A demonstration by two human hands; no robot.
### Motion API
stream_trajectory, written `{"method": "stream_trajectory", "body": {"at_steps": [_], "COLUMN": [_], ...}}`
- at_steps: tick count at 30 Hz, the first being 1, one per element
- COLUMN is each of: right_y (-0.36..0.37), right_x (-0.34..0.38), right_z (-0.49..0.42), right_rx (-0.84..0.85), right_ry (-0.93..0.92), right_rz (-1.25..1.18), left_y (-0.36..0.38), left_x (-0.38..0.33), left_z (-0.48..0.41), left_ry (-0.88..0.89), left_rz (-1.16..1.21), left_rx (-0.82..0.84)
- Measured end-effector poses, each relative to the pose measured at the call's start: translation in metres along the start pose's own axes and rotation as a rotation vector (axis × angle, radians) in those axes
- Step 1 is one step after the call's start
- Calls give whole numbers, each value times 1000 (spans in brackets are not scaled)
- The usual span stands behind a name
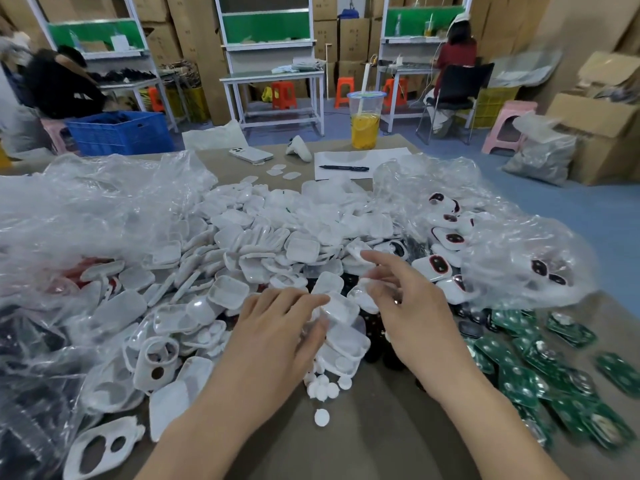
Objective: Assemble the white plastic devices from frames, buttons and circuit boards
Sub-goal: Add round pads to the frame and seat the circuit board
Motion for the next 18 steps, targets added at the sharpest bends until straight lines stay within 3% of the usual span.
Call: {"method": "stream_trajectory", "body": {"at_steps": [3,7,18], "right_y": [-9,-10,5], "right_x": [-1,1,-2], "right_z": [-2,-1,-1], "right_rx": [-105,-131,-8], "right_ry": [26,3,-137], "right_rz": [-157,-161,281], "left_y": [-7,-11,-6], "left_x": [4,23,32], "left_z": [-2,-5,-11], "left_ry": [-53,-136,-143], "left_rz": [-63,-183,-187], "left_rx": [-80,-140,-194]}}
Point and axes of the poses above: each hand's wrist, its own z-axis away from the middle knuckle, its own y-axis out of the palm, x = y × z, the point moved 6 cm from there along -z, towards the middle knuckle, and after that the axes turned 4 degrees about -y, right-handed, at the moved point
